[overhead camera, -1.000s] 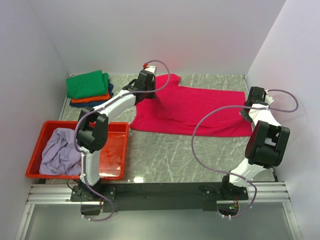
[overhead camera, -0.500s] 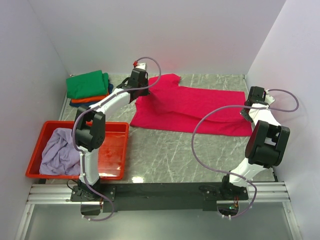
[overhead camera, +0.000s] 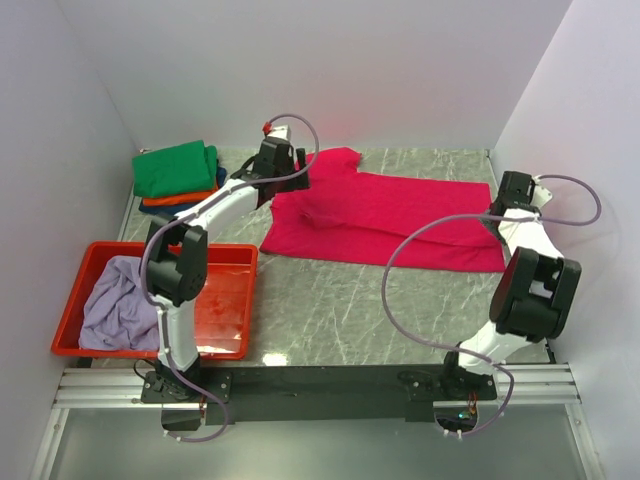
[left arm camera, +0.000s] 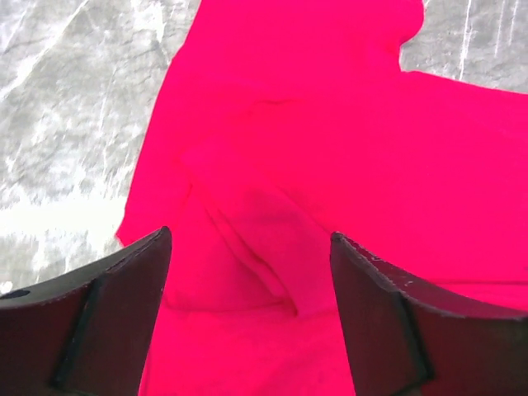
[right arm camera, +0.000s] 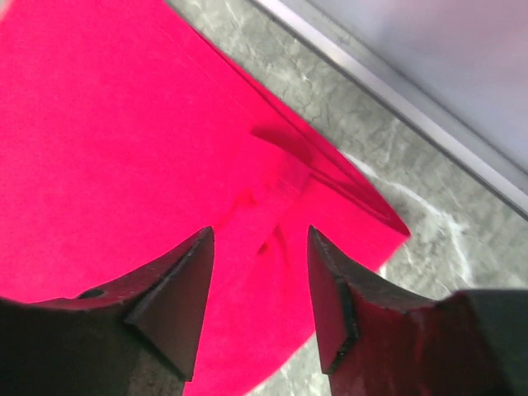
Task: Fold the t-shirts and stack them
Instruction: Fold the tshirt
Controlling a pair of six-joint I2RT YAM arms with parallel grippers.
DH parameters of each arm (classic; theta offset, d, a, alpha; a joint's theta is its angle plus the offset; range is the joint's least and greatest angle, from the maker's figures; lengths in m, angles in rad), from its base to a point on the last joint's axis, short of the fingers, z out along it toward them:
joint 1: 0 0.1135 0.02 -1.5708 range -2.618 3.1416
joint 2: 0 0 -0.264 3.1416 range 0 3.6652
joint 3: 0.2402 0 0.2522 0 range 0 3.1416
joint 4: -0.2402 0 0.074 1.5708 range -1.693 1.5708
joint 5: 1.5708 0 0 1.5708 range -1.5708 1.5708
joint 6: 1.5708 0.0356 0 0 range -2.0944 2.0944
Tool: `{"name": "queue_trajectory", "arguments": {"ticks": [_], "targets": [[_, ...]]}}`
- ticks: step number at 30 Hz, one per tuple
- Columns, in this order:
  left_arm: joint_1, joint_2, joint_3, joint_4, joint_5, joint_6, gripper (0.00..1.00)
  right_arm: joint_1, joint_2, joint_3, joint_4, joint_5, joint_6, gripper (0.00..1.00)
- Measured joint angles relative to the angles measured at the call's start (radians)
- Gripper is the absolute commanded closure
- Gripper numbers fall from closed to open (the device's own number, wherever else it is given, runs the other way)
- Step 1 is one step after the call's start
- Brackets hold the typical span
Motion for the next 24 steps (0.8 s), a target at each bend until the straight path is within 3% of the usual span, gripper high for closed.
{"name": "queue_trajectory", "arguments": {"ticks": [8, 18, 24], "targets": [[-0.044, -0.158, -0.184, 0.095, 0.009, -0.037, 0.11, 0.011, -0.182, -0.077, 0.047, -0.049, -0.012, 0.41], [-0.187, -0.185, -0.403, 0.219, 0.083, -0.126, 0.09, 0.218, -0.053, -0.090, 0.058, -0.168, -0.034, 0.41], [-0.212, -0.185, -0.490, 0.312, 0.103, -0.168, 0.08, 0.323, -0.009, -0.092, 0.064, -0.210, -0.037, 0.41]]}}
